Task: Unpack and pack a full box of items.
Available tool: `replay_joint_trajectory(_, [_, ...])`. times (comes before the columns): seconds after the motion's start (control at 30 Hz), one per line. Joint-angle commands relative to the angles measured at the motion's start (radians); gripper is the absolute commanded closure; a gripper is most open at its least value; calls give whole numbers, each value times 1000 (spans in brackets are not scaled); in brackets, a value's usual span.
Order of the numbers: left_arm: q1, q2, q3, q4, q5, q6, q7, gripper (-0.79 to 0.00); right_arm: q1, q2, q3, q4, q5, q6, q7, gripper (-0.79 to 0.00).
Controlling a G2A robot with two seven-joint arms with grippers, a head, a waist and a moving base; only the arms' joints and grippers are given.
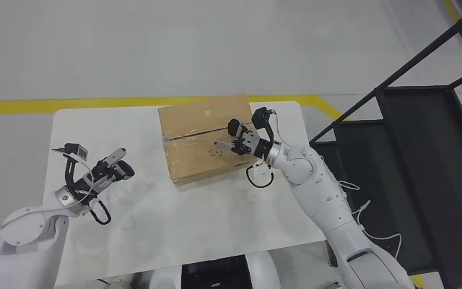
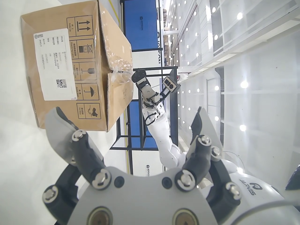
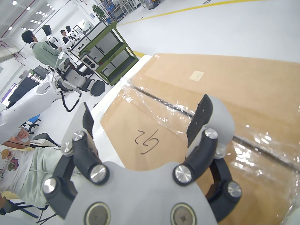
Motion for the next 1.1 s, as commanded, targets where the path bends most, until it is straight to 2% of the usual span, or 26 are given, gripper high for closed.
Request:
replay_joint_trajectory(0.0, [-1, 0, 1, 1, 1, 2, -2, -785, -8, 3, -1, -3, 10, 9, 20, -785])
replay_joint_trajectory(0.2, [2, 1, -10, -2, 1, 0, -1, -785, -16, 11, 25, -26, 53, -10, -5, -785])
replay_joint_trajectory(0.3, [6, 1, -16, -3, 1, 1, 1, -785, -39, 24, 83, -98, 32, -53, -54, -785])
replay_joint_trajectory(0.37, [8, 1, -18, -4, -1, -2, 5, -785, -76, 39, 158, -181, -99, -47, -99, -785])
replay_joint_trajectory(0.47, [9, -1, -13, -1, -12, -15, 12, -785, -182, 54, 252, -323, -356, 47, -212, -785])
replay_joint_trajectory(0.53, [13, -6, -28, -2, -39, -90, 76, -785, -262, 57, 282, -358, -451, 125, -285, -785])
replay_joint_trajectory(0.67, [64, -17, -59, -7, -146, -182, 167, -785, -353, 58, 314, -362, -434, 182, -388, -785])
replay_joint_trajectory(0.73, [83, -19, -74, -6, -174, -198, 174, -785, -381, 55, 315, -342, -353, 169, -443, -785])
replay_joint_trajectory(1.07, [101, -21, -79, -4, -189, -175, 156, -784, -390, 54, 321, -320, -316, 159, -477, -785])
